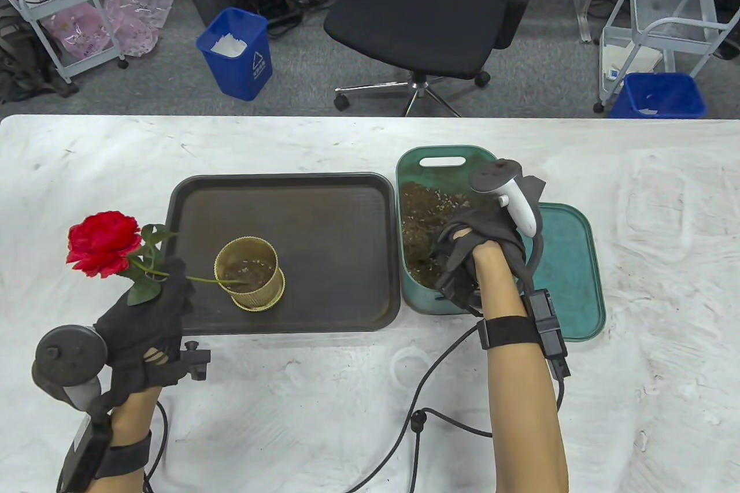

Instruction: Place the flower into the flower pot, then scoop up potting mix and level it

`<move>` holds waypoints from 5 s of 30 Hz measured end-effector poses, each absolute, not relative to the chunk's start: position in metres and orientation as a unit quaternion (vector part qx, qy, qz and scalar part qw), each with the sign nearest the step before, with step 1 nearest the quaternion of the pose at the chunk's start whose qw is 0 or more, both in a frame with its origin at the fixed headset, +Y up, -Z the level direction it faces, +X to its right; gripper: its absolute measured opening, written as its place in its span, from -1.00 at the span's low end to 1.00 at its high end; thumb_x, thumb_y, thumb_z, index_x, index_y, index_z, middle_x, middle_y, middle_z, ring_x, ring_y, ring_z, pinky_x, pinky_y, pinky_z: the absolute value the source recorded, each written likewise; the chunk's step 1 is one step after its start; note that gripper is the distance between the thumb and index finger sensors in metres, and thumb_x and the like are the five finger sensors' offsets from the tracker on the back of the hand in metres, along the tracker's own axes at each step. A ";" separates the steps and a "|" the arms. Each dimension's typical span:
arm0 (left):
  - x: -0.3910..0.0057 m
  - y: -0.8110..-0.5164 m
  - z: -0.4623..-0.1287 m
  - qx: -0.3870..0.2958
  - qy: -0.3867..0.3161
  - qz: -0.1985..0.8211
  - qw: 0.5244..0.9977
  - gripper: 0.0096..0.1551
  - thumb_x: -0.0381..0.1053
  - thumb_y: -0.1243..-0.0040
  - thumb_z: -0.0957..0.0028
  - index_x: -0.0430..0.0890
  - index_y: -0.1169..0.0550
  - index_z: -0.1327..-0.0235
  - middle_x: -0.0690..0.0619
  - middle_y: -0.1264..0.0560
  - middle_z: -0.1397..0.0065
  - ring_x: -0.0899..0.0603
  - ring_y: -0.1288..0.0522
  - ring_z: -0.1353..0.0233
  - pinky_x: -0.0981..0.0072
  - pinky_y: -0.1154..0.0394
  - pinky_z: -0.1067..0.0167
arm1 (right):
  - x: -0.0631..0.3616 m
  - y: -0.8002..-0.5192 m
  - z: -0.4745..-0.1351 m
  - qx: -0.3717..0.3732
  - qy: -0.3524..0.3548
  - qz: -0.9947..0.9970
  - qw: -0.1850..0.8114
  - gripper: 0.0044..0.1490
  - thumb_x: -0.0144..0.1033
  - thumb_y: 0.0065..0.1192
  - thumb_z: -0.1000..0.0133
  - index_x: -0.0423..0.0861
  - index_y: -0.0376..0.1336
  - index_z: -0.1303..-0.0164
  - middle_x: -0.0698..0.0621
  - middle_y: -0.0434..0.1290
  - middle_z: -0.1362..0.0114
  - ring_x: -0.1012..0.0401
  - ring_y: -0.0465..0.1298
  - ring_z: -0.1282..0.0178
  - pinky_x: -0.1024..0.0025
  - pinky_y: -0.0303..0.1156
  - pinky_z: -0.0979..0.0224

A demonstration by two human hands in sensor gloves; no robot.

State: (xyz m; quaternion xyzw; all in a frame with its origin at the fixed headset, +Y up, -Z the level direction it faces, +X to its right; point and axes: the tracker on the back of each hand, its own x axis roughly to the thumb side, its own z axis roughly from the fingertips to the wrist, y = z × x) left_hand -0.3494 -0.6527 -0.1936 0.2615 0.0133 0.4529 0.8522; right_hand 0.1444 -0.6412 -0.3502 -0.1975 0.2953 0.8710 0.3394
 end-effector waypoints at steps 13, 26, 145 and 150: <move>-0.349 -0.653 -0.194 0.257 0.011 0.462 0.849 -0.55 0.16 -0.40 0.08 -0.03 -0.74 0.02 0.10 -0.79 0.14 0.01 -0.83 0.42 0.25 -0.75 0.33 | 0.170 -0.630 -0.339 -0.228 0.243 0.831 0.446 -0.34 -0.20 0.26 0.02 -0.34 0.35 -0.16 -0.20 0.67 0.11 0.11 0.75 0.52 0.37 0.73 0.58; -0.349 -0.653 -0.193 0.257 0.012 0.463 0.848 -0.55 0.16 -0.40 0.08 -0.03 -0.74 0.02 0.10 -0.79 0.14 0.01 -0.83 0.42 0.25 -0.75 0.33 | 0.194 -0.613 -0.320 -0.258 0.183 0.794 0.518 -0.34 -0.20 0.25 0.02 -0.34 0.35 -0.16 -0.20 0.67 0.11 0.11 0.76 0.52 0.37 0.73 0.58; -0.350 -0.654 -0.191 0.266 0.019 0.447 0.854 -0.55 0.16 -0.40 0.08 -0.03 -0.74 0.03 0.10 -0.79 0.14 0.01 -0.83 0.42 0.25 -0.75 0.33 | 0.131 -0.627 -0.379 -0.238 0.166 0.954 0.072 -0.34 -0.18 0.34 0.04 -0.30 0.37 -0.17 -0.19 0.69 0.10 0.09 0.75 0.51 0.32 0.72 0.55; -0.349 -0.654 -0.192 0.266 0.016 0.445 0.855 -0.55 0.16 -0.40 0.08 -0.03 -0.74 0.02 0.10 -0.79 0.14 0.01 -0.83 0.42 0.25 -0.75 0.33 | 0.132 -0.639 -0.384 -0.239 0.196 0.945 0.105 -0.33 -0.19 0.32 0.03 -0.31 0.35 -0.19 -0.19 0.68 0.09 0.08 0.75 0.51 0.32 0.72 0.54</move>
